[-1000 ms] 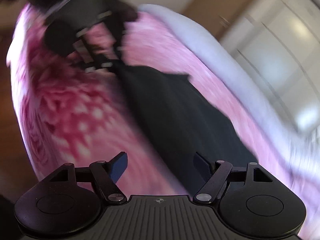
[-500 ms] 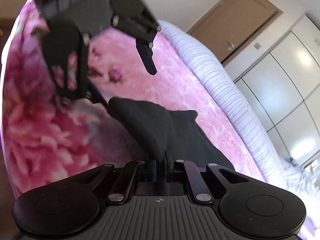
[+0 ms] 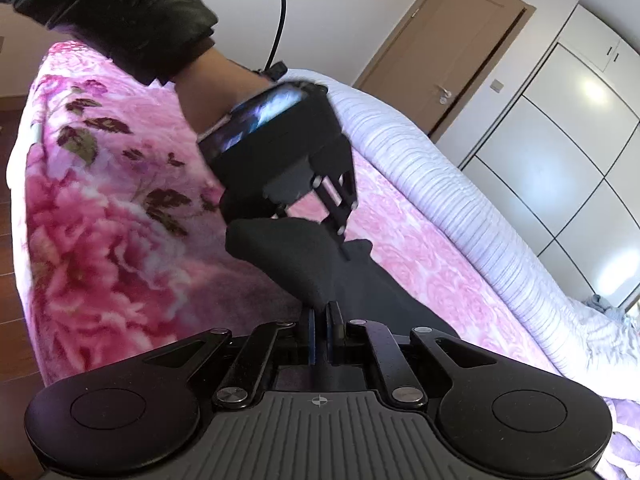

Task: Fold clothes
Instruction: 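Lift the folded shirt with the right gripper while the left gripper grasps it too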

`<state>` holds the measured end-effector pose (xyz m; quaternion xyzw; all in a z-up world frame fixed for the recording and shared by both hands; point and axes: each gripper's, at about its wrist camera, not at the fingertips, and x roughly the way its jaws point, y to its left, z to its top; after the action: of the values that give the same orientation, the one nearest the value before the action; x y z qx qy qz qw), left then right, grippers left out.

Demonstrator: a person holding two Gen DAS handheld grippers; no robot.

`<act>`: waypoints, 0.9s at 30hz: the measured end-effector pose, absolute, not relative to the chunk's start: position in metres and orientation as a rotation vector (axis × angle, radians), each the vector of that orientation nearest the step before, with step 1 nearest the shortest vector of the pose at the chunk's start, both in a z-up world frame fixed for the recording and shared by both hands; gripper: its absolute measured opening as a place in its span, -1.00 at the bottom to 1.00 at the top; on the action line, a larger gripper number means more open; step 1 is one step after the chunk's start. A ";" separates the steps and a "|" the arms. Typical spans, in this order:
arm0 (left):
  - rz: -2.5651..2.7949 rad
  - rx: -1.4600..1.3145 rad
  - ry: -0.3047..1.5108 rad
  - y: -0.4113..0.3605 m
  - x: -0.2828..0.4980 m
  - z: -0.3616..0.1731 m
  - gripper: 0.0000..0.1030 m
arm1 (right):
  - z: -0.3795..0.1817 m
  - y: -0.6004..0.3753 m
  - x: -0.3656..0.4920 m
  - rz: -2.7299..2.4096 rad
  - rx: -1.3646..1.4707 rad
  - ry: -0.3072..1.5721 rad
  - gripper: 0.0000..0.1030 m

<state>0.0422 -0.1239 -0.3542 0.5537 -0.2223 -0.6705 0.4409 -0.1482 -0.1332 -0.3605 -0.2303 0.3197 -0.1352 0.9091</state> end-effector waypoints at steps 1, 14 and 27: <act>-1.667 1.362 -0.548 -0.116 0.042 -0.349 -0.87 | -0.360 -0.129 -0.150 -0.266 -0.474 0.663 -0.95; -1.556 1.526 -0.528 0.000 0.022 -0.289 -0.85 | -0.332 -0.059 -0.189 -0.088 -0.319 0.513 -0.96; -1.685 1.408 -0.909 -0.192 -0.160 -0.209 -0.52 | -0.307 -0.175 -0.354 -0.707 0.259 0.123 -0.96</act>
<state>-0.1596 -0.1922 -0.2090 0.5496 -0.3549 -0.6578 0.3732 -0.3539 -0.1745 -0.3069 0.1264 0.0600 -0.3450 0.9281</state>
